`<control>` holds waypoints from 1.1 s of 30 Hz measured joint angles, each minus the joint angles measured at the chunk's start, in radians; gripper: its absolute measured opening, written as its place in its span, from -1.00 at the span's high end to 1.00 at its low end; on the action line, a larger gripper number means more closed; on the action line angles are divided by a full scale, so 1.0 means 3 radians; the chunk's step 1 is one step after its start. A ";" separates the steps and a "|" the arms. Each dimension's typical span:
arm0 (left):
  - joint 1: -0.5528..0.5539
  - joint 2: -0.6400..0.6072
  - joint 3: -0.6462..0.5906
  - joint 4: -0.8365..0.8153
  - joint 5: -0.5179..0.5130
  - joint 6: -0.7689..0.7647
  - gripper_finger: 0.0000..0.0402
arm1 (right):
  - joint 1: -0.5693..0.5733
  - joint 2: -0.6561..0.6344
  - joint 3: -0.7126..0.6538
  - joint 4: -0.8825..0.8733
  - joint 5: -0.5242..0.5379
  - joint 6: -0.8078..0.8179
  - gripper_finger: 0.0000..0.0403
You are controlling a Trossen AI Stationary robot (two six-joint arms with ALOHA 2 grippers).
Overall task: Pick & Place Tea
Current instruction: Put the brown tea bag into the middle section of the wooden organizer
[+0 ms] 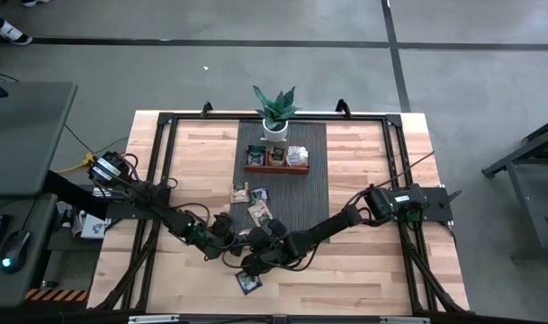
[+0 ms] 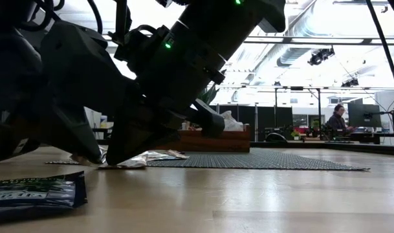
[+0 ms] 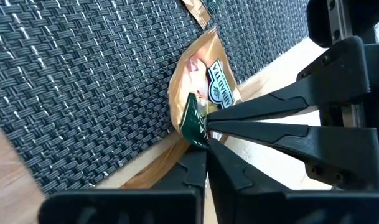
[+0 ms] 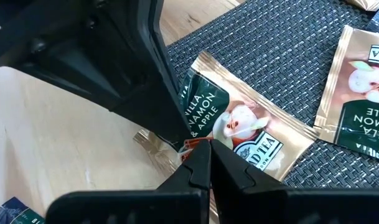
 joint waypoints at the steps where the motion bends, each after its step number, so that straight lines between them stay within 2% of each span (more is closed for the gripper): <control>1: 0.0000 0.0000 0.0000 0.0000 -0.0002 0.0001 0.98 | 0.0000 0.0000 0.0000 0.0000 0.0000 0.0000 1.00; 8: -0.0001 -0.0001 0.0000 0.0018 -0.0033 0.0162 1.00 | 0.0009 -0.0019 -0.0006 0.0031 -0.0006 -0.0088 1.00; 16: -0.0003 -0.0003 0.0001 0.0040 -0.0063 0.0274 1.00 | 0.0027 -0.0290 -0.0005 -0.0191 0.0105 -0.0207 1.00; 23: 0.0001 -0.0024 0.0034 0.0015 0.0000 0.0659 1.00 | 0.0057 -0.0643 -0.0005 -0.1088 0.0237 -0.0131 1.00; 28: 0.0059 -0.0137 0.0208 -0.0222 0.0086 0.1267 1.00 | 0.0170 -0.0825 -0.0005 -0.2033 0.0366 0.0339 1.00; 33: 0.0231 -0.0249 0.0554 -0.0757 0.0271 0.1945 1.00 | 0.0327 -0.0873 -0.0001 -0.2871 0.0359 0.1040 1.00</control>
